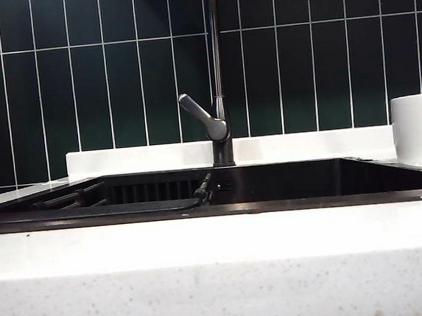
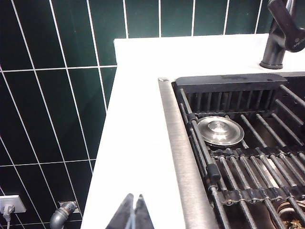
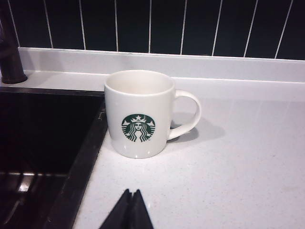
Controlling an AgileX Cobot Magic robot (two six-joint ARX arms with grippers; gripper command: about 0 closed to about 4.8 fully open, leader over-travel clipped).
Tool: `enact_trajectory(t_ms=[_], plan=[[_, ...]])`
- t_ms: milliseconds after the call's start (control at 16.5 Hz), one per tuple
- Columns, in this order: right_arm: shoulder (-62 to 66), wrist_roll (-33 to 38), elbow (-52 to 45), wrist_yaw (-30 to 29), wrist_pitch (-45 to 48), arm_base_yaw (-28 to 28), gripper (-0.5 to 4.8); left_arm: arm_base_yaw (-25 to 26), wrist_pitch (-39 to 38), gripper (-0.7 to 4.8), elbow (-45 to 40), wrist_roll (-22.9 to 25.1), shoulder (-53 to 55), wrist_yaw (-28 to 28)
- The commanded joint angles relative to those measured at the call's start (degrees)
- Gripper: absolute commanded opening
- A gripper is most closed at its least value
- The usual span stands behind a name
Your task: Pick up the mug next to the sink, go to the faucet to get some water, pour the water into the sink, and finally put the mug back to its place.
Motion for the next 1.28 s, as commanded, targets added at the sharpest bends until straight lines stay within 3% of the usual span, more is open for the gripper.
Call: enact_trajectory(t_ms=[61,304,486,668,1032,1275], plan=[[-0.2,0.2,-0.3,-0.1,-1.0,0.1,-0.06,0.0,0.9,-0.06,0.2,-0.2,0.0,0.0],[-0.2,0.9,-0.3,-0.1,-1.1,0.1,-0.06,0.0,1.4,-0.06,0.2,-0.2,0.0,0.1],[-0.2,7.5,-0.3,-0.1,0.5,0.1,-0.06,0.0,1.4,-0.06,0.2,-0.4,0.0,0.1],[-0.2,14.9,1.4,-0.1,0.2,0.1,-0.06,0.0,1.1,-0.06,2.1,-3.7,0.0,0.3],[0.5,14.4,15.8,3.2,-13.9,0.0,-0.06,0.0,-1.1,-0.06,6.9,-3.7,0.0,2.7],[12.5,7.2,25.8,3.2,-18.1,0.0,-0.06,0.0,-1.6,-0.06,12.4,-3.6,2.1,8.4]])
